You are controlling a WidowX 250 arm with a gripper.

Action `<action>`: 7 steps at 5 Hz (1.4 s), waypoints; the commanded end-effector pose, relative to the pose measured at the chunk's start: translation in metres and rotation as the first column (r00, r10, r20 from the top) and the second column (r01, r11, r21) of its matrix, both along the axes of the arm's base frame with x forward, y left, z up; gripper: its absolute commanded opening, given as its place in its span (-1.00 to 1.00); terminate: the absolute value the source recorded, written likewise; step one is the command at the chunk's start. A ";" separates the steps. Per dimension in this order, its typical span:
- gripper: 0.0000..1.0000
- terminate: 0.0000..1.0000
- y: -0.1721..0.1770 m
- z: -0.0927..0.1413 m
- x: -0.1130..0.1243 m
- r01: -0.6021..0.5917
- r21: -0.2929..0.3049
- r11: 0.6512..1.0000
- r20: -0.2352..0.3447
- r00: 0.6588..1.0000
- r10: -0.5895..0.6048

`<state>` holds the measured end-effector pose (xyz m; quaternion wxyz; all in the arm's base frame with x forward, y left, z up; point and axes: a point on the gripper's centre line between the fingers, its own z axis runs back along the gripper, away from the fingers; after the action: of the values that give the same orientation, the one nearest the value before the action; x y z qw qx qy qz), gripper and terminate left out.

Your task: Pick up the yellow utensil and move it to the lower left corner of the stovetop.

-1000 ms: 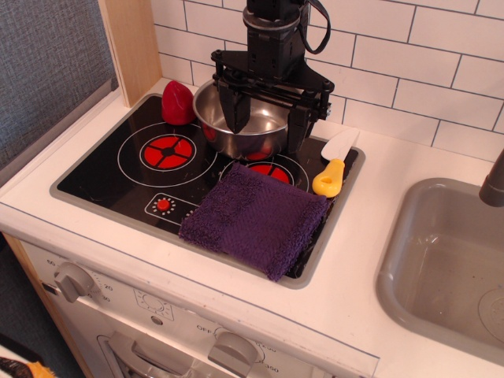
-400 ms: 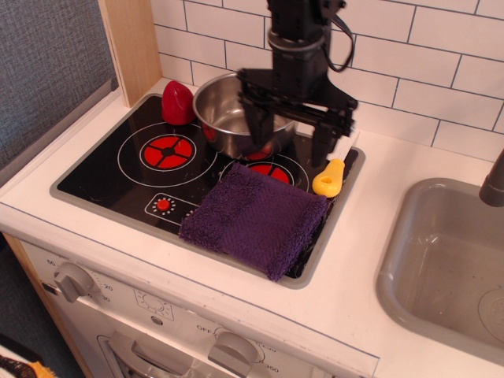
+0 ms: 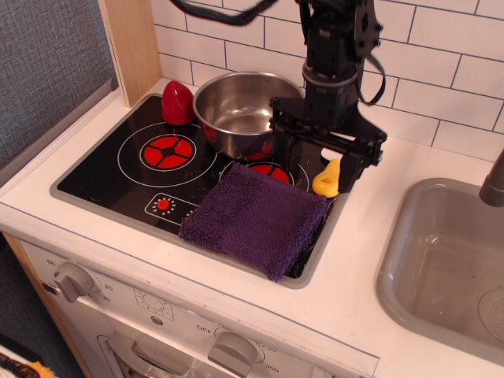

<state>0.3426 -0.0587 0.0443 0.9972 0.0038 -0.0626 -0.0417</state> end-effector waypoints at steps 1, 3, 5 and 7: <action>1.00 -1.00 0.004 -0.005 0.034 -0.051 0.009 0.999 0.057 0.997 0.050; -1.00 -1.00 -0.010 -0.022 0.039 -0.080 -0.031 0.996 0.022 0.997 0.081; -1.00 -1.00 -0.013 -0.013 0.041 -0.074 -0.039 0.997 0.029 0.997 0.075; -1.00 -1.00 -0.028 0.030 0.048 -0.012 -0.098 0.995 0.135 0.991 0.026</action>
<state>0.3821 -0.0835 0.0459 0.9950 -0.0362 -0.0910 -0.0216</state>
